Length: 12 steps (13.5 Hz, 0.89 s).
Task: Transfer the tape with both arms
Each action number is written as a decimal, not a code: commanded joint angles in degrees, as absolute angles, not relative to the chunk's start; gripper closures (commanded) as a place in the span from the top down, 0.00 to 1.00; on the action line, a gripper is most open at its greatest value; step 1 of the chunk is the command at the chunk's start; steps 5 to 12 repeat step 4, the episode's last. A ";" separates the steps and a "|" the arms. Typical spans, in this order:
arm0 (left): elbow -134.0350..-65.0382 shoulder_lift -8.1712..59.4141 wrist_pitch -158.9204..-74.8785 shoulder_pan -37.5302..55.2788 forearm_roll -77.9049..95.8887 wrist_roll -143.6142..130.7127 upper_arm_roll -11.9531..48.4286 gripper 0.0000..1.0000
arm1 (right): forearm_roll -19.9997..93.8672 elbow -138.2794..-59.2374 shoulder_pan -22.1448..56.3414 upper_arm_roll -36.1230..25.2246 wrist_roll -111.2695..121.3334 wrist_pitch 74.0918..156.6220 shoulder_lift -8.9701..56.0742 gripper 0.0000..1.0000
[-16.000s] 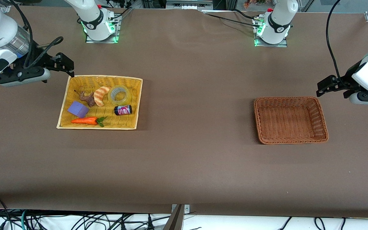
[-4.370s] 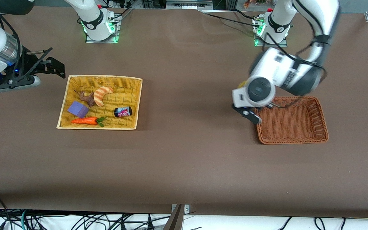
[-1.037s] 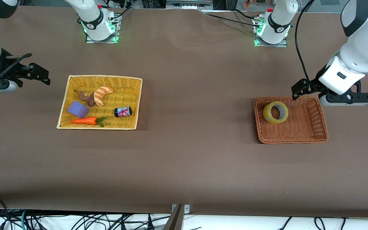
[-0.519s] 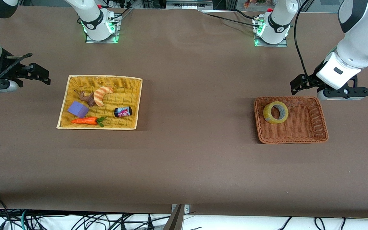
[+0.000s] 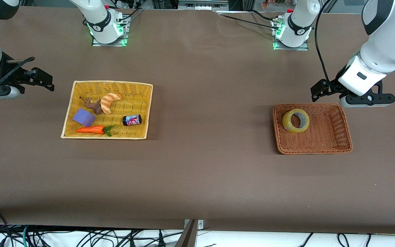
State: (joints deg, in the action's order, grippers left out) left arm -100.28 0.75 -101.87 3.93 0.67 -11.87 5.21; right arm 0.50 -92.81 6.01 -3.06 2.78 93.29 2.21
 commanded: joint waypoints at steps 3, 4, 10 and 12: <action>-100.37 0.00 -100.20 4.22 1.14 -12.13 4.92 1.00 | 0.09 -92.20 5.71 -2.81 4.04 92.64 2.02 1.00; -100.37 0.00 -100.20 4.22 1.14 -12.22 4.92 1.00 | 0.09 -92.20 5.71 -2.81 3.96 92.64 1.93 1.00; -100.37 0.00 -100.20 4.22 1.14 -12.22 4.92 1.00 | 0.09 -92.20 5.71 -2.81 3.96 92.64 1.93 1.00; -100.37 0.00 -100.20 4.22 1.14 -12.22 4.92 1.00 | 0.09 -92.20 5.71 -2.81 3.96 92.64 1.93 1.00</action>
